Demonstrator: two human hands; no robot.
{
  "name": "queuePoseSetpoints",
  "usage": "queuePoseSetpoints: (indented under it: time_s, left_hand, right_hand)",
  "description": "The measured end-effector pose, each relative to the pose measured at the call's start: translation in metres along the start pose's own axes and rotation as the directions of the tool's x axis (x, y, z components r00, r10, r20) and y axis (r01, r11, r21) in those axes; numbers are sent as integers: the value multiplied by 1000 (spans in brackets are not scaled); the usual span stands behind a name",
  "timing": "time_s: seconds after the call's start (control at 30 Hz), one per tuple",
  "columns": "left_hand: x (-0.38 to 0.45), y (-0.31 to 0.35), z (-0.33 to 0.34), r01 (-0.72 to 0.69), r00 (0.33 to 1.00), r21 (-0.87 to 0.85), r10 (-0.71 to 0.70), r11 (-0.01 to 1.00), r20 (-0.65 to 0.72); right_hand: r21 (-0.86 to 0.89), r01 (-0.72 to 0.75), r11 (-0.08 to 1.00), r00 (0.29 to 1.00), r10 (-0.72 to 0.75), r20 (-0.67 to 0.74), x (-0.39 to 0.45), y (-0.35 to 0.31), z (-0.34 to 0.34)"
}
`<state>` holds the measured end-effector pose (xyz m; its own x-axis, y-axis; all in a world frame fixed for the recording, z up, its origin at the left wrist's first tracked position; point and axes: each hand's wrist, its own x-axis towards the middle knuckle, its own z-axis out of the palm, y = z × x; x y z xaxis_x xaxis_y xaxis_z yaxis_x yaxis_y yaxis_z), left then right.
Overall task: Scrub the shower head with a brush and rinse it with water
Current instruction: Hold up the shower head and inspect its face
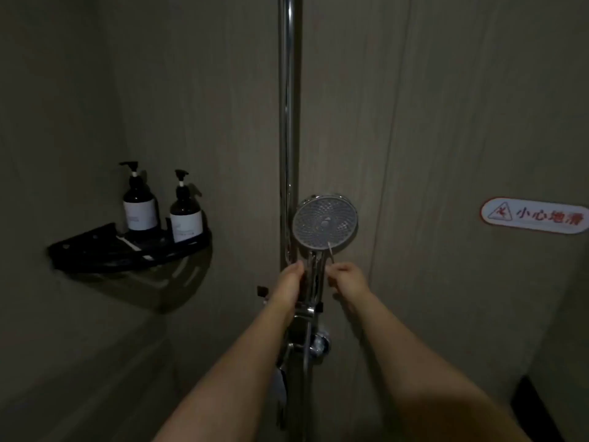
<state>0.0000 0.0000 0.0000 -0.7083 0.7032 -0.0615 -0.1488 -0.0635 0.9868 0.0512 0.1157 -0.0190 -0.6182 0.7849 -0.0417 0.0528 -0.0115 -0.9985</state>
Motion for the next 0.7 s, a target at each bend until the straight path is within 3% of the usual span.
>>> queuePoseSetpoints:
  time_s: [0.07, 0.2, 0.27, 0.47, 0.7]
  left_hand:
    - [5, -1, 6, 21, 999, 86, -17, 996, -47]
    - [20, -12, 10, -4, 997, 277, 26, 961, -76]
    - [25, -12, 13, -7, 990, 319, 52, 948, -131]
    - [38, -12, 19, 40, 952, 306, 57, 951, -300]
    - [38, 37, 45, -136, 966, 197, 174, 971, -193]
  right_hand:
    - [-45, 77, 996, 997, -78, -13, 5, 6, 1]
    - [-65, 111, 992, 973, -95, 212, 4, 19, 9]
    - [-58, 98, 993, 967, -81, 241, 6, 24, 12]
    - [-9, 57, 998, 979, -54, 197, 15, 31, 14]
    - [166, 175, 970, 972, -197, 127, 18, -11, -6]
